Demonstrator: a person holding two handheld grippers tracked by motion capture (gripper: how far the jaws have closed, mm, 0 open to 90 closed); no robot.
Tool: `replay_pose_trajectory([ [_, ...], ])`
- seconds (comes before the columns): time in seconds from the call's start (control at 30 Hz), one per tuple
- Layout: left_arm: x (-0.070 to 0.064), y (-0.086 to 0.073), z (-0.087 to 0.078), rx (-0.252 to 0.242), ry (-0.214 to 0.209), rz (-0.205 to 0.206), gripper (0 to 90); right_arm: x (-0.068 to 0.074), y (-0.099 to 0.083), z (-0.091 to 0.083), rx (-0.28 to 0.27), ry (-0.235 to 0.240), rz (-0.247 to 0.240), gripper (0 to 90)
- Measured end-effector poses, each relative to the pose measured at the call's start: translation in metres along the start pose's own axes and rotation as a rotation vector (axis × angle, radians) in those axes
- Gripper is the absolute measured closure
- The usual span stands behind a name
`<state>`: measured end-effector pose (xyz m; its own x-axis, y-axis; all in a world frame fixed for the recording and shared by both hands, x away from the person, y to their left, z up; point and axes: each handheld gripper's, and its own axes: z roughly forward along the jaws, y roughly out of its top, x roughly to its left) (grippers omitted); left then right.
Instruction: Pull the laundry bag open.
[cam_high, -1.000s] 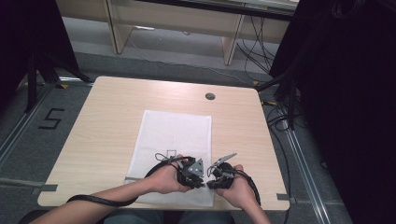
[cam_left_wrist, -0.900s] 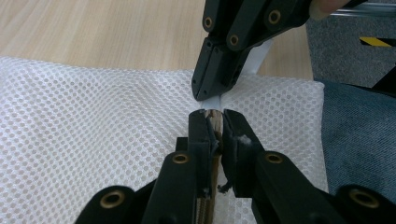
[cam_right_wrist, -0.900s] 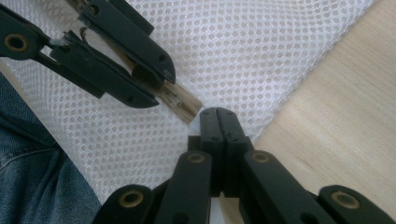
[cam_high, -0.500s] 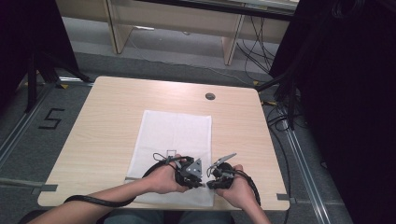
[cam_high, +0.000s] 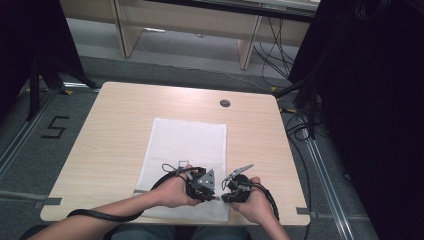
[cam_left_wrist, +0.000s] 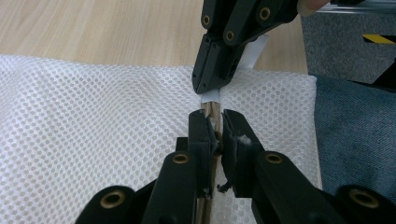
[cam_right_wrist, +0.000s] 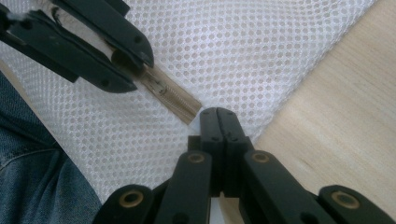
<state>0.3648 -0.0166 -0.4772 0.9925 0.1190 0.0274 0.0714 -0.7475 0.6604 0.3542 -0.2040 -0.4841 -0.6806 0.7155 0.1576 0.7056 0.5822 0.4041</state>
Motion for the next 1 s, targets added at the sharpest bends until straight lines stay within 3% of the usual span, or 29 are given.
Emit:
replay_pose_trajectory([
  [0.1, -0.0008, -0.0010, 0.0002, -0.002, -0.003, -0.016, 82.0, 0.0000, 0.0001, 0.0000, 0.000, 0.001, -0.002, 90.0],
  [0.8, -0.0005, -0.0021, -0.0038, 0.008, 0.002, 0.000, 82.0, -0.0007, -0.0003, -0.0001, -0.004, 0.004, -0.001, 90.0],
  [1.0, 0.0000, -0.0035, -0.0073, 0.006, -0.006, -0.015, 82.0, -0.0004, -0.0001, -0.0003, 0.001, 0.006, 0.006, 90.0],
])
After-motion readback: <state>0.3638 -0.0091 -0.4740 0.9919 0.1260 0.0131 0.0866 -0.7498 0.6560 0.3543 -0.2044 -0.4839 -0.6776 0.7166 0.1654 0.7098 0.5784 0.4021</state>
